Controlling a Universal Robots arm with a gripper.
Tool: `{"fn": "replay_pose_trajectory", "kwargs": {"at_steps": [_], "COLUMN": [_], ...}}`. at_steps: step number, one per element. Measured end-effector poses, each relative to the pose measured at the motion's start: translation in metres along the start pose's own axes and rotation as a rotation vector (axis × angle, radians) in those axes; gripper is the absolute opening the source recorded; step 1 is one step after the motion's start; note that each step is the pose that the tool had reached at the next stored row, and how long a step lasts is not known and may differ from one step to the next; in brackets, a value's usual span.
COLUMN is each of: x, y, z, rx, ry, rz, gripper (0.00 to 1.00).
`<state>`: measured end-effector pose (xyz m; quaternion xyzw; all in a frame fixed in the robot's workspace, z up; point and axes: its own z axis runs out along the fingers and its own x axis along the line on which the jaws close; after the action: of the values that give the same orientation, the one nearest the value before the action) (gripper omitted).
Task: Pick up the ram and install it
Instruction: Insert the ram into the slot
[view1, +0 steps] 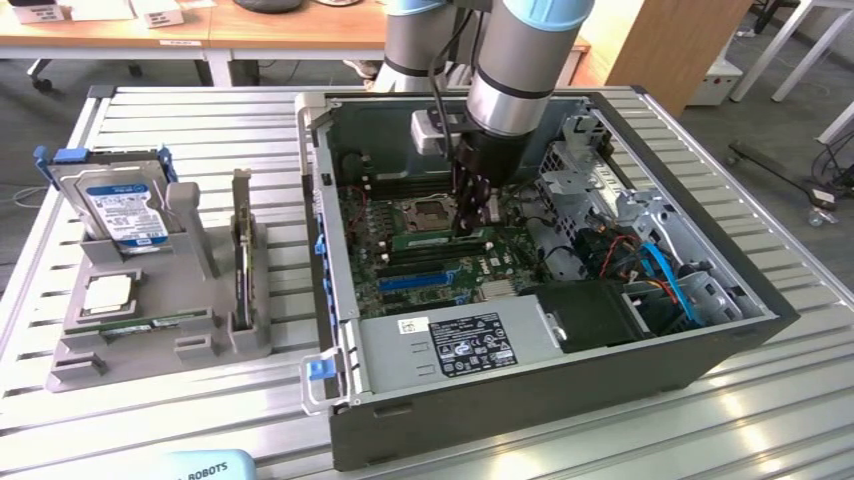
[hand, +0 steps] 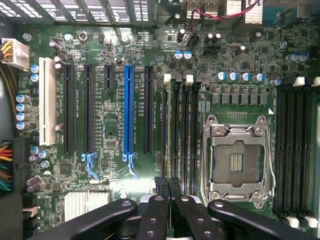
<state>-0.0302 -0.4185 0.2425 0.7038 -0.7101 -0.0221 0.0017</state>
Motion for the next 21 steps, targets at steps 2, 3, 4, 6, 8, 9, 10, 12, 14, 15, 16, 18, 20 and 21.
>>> {"fn": "replay_pose_trajectory", "kwargs": {"at_steps": [2,3,4,6,8,9,10,12,14,15,16,18,20,21], "x": [0.0001,0.0001,0.0001,0.0001,0.0001,0.0001,0.0002,0.0002,0.0002,0.0001,0.0001,0.0002,0.0003,0.0003], "y": [0.0000,-0.0001,-0.0001,-0.0001,-0.0001,-0.0002,-0.0002,-0.0001,-0.0002,-0.0002,-0.0002,-0.0003,-0.0002,-0.0002], "z": [0.0013,0.0020,0.0026,0.0025,0.0041,0.0049,0.0050,0.0050,0.0050,0.0054,0.0063,0.0074,0.0074,0.0075], "rx": [0.0000,0.0000,0.0000,0.0000,0.0001,0.0001,0.0000,0.0000,0.0000,0.0001,0.0002,0.0000,-0.0001,-0.0001], "ry": [-0.0004,-0.0004,-0.0005,-0.0003,-0.0007,-0.0007,-0.0004,-0.0003,-0.0004,-0.0007,-0.0009,-0.0005,-0.0003,-0.0003], "rz": [0.000,0.000,0.000,0.000,0.000,0.000,0.000,0.000,0.000,0.000,0.000,0.000,0.000,0.000], "gripper": [0.12,0.12,0.12,0.12,0.12,0.12,0.12,0.12,0.12,0.12,0.12,0.12,0.12,0.12]}}
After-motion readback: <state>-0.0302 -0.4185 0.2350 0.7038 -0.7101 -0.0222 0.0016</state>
